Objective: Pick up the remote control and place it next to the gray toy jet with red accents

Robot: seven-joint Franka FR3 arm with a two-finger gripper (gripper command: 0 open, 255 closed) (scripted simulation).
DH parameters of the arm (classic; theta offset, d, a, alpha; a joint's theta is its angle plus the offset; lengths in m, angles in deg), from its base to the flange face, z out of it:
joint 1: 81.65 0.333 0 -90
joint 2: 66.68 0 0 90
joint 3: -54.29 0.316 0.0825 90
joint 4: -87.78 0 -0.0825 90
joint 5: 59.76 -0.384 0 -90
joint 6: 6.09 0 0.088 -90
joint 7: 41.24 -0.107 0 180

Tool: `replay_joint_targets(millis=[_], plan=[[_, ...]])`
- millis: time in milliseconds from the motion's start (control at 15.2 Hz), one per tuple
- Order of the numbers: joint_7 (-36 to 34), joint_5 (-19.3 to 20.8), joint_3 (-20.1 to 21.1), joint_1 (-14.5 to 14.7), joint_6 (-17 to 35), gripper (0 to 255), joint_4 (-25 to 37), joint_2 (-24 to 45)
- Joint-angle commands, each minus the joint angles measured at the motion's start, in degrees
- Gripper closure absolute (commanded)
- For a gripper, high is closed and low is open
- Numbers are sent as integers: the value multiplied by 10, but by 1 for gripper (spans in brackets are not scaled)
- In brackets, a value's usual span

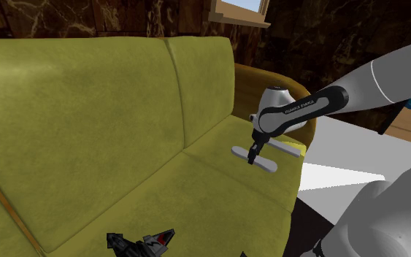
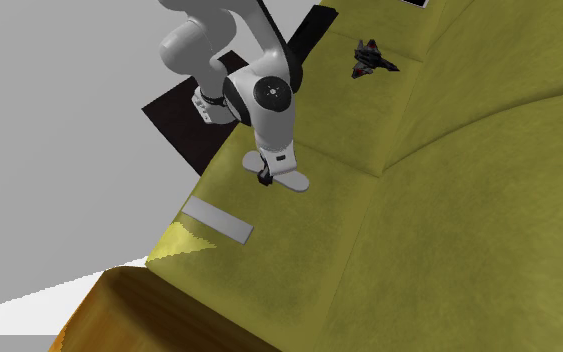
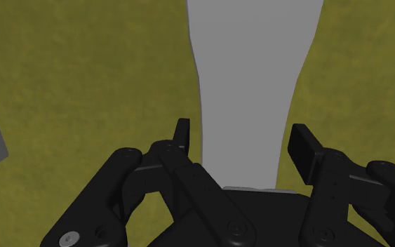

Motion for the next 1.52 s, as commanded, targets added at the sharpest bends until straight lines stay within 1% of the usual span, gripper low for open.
replay_joint_targets(millis=[0, 726, 1452], plan=[[0, 0, 0, 0, 0, 255, 0, 0], [-6, 7, 10, -3, -99, 255, 40, -60], [-8, 7, 19, -3, -193, 255, 95, -99]])
